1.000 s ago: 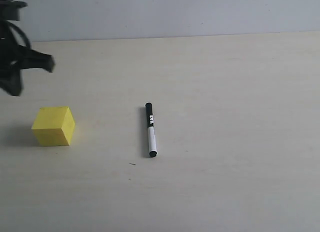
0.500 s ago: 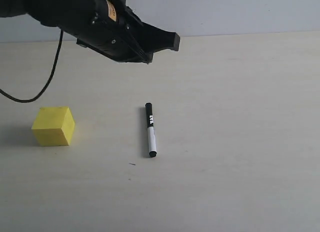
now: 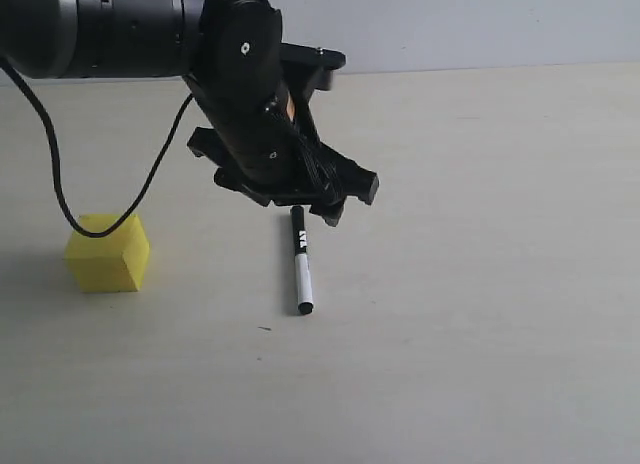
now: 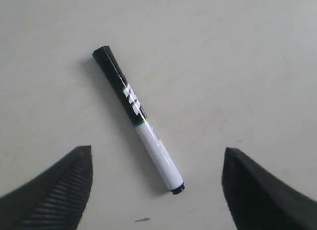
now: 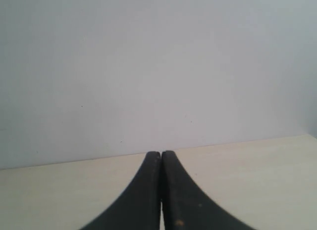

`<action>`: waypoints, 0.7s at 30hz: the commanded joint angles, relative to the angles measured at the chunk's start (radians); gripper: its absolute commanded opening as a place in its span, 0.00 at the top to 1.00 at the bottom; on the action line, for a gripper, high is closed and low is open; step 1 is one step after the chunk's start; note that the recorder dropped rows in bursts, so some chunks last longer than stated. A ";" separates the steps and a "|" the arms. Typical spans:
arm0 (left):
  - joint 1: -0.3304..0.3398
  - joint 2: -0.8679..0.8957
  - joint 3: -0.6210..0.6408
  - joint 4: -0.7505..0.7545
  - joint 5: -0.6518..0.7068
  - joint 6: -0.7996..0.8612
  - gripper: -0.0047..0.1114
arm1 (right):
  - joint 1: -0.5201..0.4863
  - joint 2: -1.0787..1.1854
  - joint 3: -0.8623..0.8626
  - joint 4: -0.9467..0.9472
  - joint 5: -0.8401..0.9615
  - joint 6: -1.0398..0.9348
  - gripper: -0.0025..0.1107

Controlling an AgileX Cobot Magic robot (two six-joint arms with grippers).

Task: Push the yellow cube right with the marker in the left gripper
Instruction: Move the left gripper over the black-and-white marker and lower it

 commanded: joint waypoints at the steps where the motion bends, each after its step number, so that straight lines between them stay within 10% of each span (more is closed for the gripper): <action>1: 0.019 -0.002 -0.010 0.007 0.016 -0.231 0.35 | -0.003 -0.006 0.005 -0.004 0.004 -0.006 0.98; 21: 0.029 0.117 -0.010 -0.095 0.020 -0.257 0.35 | -0.003 -0.006 0.005 -0.004 0.004 -0.006 0.98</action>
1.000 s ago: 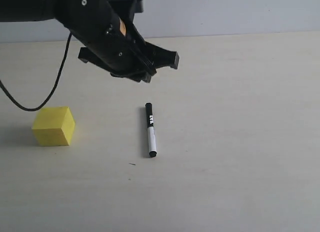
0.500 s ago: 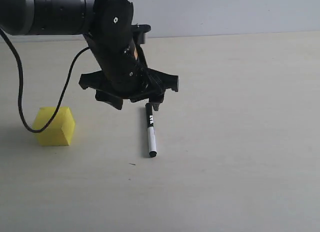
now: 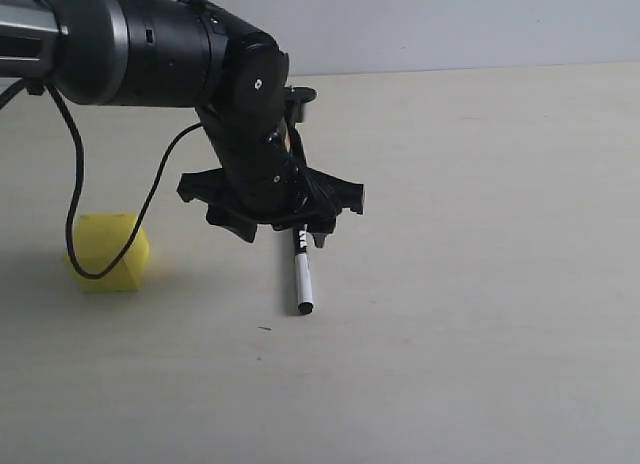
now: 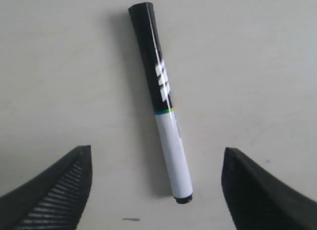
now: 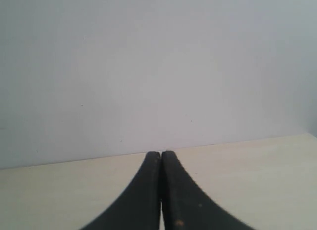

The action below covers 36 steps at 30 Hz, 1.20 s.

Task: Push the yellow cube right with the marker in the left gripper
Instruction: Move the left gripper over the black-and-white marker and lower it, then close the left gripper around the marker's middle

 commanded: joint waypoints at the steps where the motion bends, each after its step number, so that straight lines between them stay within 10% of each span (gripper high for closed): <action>1: -0.001 0.031 -0.014 -0.090 -0.004 -0.027 0.35 | -0.003 -0.006 0.005 -0.004 0.001 -0.006 0.98; 36: -0.001 0.218 -0.207 -0.097 0.163 -0.034 0.44 | -0.003 -0.006 0.005 -0.004 0.001 -0.006 0.98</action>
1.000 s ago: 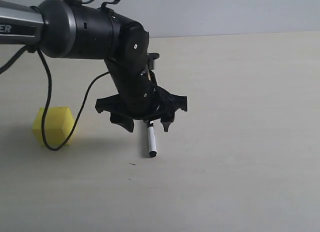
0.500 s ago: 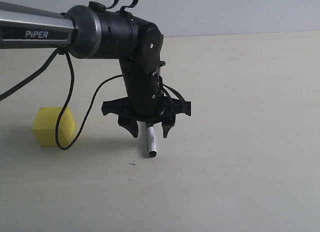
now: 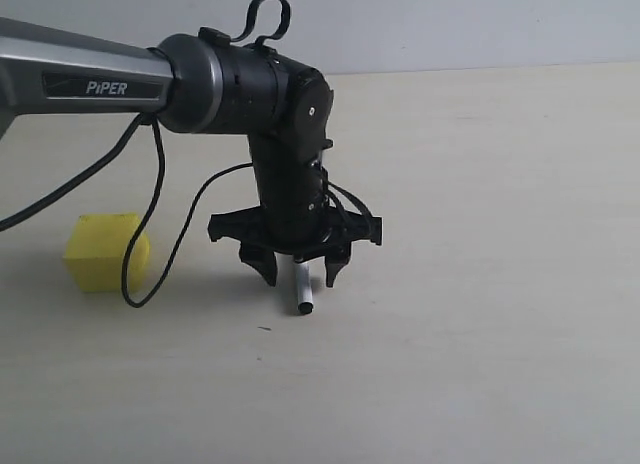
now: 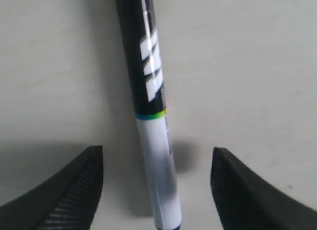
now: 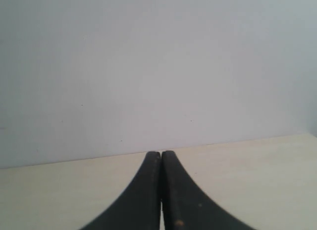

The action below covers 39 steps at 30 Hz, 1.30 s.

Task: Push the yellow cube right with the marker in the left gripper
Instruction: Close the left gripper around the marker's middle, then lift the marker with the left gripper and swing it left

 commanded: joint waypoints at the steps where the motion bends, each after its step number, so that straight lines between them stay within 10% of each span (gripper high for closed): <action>1: -0.001 -0.003 -0.022 0.006 -0.003 -0.007 0.44 | -0.003 -0.006 0.005 -0.004 0.000 -0.006 0.98; 20: -0.001 0.012 -0.020 0.006 0.012 0.000 0.45 | -0.003 -0.006 0.005 -0.004 0.000 -0.006 0.98; 32: -0.001 0.012 -0.020 0.006 0.018 0.152 0.94 | -0.003 -0.006 0.005 -0.004 0.000 -0.006 0.98; 39: 0.001 -0.027 -0.037 0.013 0.017 0.444 0.96 | -0.003 -0.006 0.005 -0.004 0.000 -0.006 0.98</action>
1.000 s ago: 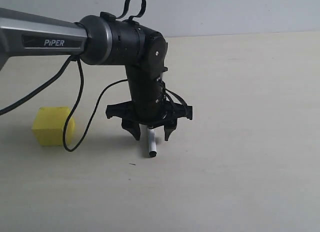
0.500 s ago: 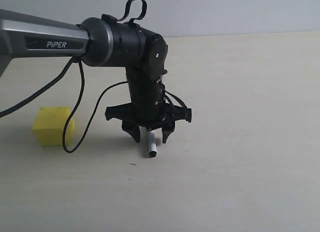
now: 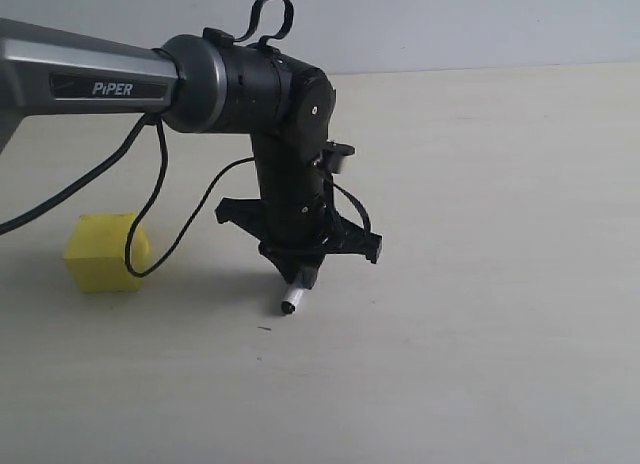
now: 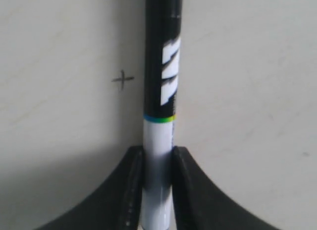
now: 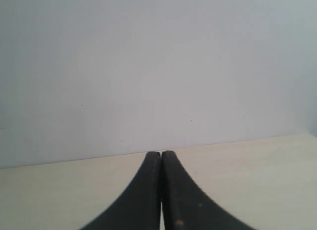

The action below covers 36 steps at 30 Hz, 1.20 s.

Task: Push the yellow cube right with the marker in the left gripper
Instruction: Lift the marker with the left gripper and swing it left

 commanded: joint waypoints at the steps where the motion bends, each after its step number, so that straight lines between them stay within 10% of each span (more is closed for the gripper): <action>1: 0.003 -0.058 -0.032 0.030 0.006 0.186 0.96 | -0.003 -0.006 0.005 -0.004 0.000 -0.006 0.98; 22: 0.404 -0.567 0.087 0.400 0.210 1.066 0.96 | -0.003 -0.006 0.005 -0.004 0.000 -0.006 0.98; 27: 0.526 -0.558 0.106 0.275 0.125 1.105 0.96 | -0.003 -0.006 0.005 -0.004 0.000 -0.006 0.98; 36: 0.811 -0.555 0.315 -0.005 0.026 1.748 0.96 | -0.003 -0.006 0.005 -0.004 0.000 -0.006 0.98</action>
